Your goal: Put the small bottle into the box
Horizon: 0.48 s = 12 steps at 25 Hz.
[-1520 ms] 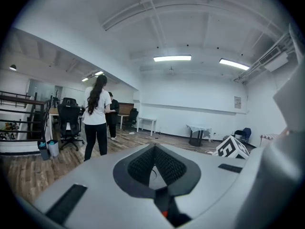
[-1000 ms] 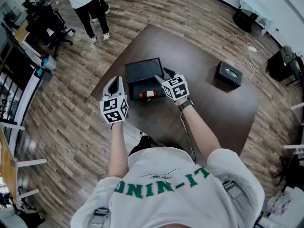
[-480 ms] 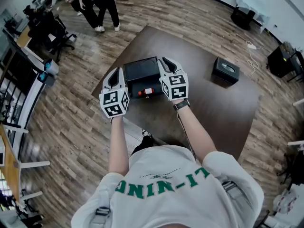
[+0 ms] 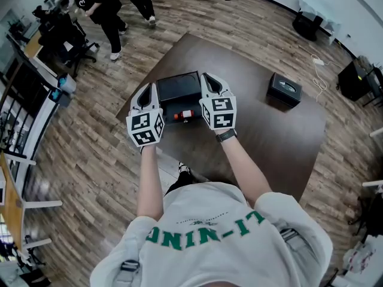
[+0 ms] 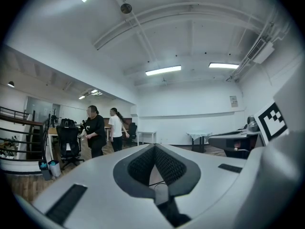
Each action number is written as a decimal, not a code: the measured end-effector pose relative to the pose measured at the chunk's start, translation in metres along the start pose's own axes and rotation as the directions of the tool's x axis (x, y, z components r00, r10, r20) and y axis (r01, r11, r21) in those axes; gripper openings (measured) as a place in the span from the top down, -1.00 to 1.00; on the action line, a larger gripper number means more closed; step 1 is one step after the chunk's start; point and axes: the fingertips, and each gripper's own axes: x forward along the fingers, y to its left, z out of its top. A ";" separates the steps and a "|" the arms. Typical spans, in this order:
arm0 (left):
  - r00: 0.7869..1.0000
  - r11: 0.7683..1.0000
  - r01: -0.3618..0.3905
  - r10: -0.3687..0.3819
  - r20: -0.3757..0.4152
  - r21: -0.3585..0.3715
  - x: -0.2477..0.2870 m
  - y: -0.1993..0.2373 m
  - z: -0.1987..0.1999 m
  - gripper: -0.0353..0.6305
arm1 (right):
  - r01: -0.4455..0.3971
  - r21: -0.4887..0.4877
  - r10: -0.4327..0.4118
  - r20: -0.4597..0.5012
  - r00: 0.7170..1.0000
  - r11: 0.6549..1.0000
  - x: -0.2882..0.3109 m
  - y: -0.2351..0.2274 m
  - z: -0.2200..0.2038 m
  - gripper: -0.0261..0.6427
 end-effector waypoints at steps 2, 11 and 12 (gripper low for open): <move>1.000 1.000 0.001 -0.001 0.003 0.001 0.000 -0.001 0.001 0.86 | -0.003 0.000 0.003 0.005 1.000 1.000 0.000 0.001 0.001 0.88; 1.000 1.000 0.022 -0.022 0.004 0.001 0.008 -0.005 0.002 0.86 | -0.037 0.057 0.036 0.007 0.999 0.998 0.002 0.006 0.007 0.88; 1.000 1.000 0.023 -0.023 0.004 0.001 0.009 -0.005 0.002 0.86 | -0.038 0.059 0.038 0.007 0.999 0.998 0.003 0.007 0.007 0.88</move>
